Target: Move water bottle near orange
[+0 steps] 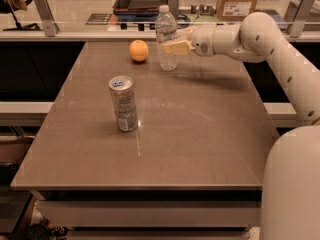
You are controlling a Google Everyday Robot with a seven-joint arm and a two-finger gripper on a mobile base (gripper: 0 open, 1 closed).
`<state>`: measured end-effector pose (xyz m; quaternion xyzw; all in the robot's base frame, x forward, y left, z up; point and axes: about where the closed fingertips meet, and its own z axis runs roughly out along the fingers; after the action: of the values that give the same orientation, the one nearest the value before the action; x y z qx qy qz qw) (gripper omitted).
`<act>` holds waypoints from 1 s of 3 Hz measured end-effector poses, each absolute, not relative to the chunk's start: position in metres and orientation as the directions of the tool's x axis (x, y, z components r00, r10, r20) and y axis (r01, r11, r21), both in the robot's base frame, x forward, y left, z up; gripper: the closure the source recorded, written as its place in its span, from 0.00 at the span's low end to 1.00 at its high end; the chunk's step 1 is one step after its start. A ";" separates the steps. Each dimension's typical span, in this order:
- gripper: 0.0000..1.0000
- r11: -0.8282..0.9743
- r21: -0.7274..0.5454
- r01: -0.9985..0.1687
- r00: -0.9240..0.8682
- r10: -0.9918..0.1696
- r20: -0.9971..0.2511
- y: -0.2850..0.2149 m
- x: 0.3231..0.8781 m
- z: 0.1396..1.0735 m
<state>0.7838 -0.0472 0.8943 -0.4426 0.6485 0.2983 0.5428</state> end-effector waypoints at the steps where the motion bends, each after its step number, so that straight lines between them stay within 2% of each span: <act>1: 0.36 0.430 -0.094 -0.898 -0.019 -0.250 -0.968 -0.047 0.784 0.894; 2: 0.11 0.430 -0.093 -0.898 -0.019 -0.250 -0.968 -0.047 0.784 0.894; 3: 0.00 0.426 -0.092 -0.900 -0.019 -0.250 -0.968 -0.044 0.784 0.894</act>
Offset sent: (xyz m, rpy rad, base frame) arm 0.0000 0.0001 0.0001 0.0000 0.0001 0.0002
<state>0.7839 -0.0437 0.8935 -0.4437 0.6478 0.3002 0.5417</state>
